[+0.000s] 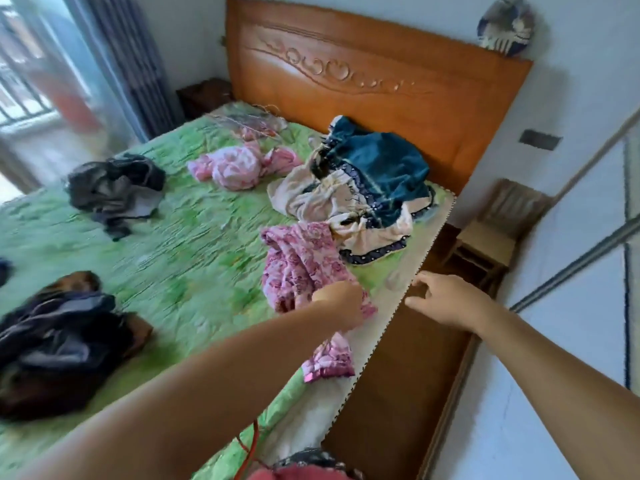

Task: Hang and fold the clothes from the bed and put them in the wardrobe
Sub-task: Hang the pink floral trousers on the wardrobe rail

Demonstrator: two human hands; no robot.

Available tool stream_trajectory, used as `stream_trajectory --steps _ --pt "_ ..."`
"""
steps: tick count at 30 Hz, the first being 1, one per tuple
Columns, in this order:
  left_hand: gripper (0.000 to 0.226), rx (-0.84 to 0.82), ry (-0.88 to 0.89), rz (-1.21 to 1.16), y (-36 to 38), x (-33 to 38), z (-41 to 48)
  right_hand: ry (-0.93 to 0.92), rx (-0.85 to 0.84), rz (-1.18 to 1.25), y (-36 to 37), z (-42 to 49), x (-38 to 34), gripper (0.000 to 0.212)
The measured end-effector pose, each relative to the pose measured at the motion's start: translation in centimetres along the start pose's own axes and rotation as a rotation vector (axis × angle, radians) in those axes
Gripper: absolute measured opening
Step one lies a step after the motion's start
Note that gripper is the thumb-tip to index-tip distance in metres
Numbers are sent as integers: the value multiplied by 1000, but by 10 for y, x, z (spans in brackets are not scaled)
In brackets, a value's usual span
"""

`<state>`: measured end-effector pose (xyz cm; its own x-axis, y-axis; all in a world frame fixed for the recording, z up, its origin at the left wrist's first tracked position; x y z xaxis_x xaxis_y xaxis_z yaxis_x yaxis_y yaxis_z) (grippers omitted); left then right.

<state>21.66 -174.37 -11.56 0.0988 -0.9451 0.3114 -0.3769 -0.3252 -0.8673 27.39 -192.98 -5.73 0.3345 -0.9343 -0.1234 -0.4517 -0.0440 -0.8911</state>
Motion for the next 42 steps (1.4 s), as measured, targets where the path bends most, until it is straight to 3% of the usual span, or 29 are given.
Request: stream_trajectory --steps 3,9,16,31,42 --pt "17 67 -179 -65 10 -39 -20 -126 -59 -76 9 37 -36 59" --pt "39 178 -469 -164 46 -85 -52 -308 -144 -196 47 85 -75 76" --pt "38 103 -677 -247 108 -98 -41 -377 -203 -293 98 131 -71 64" --pt "42 -82 -692 -461 206 -191 103 -270 -310 -231 199 288 -108 66" --pt "44 73 -738 -558 250 -283 192 -377 -267 -302 269 382 -157 70"
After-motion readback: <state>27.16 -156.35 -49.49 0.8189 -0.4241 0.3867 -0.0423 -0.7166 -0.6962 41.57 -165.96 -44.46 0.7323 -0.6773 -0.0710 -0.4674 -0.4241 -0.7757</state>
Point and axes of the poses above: each hand's wrist, its own z-axis towards the middle knuckle, its own y-axis out of the palm, x = y × z, the point moved 4 cm from there along z, towards the middle knuckle, and after that the axes turned 3 degrees about -z, right-handed, at the moved point
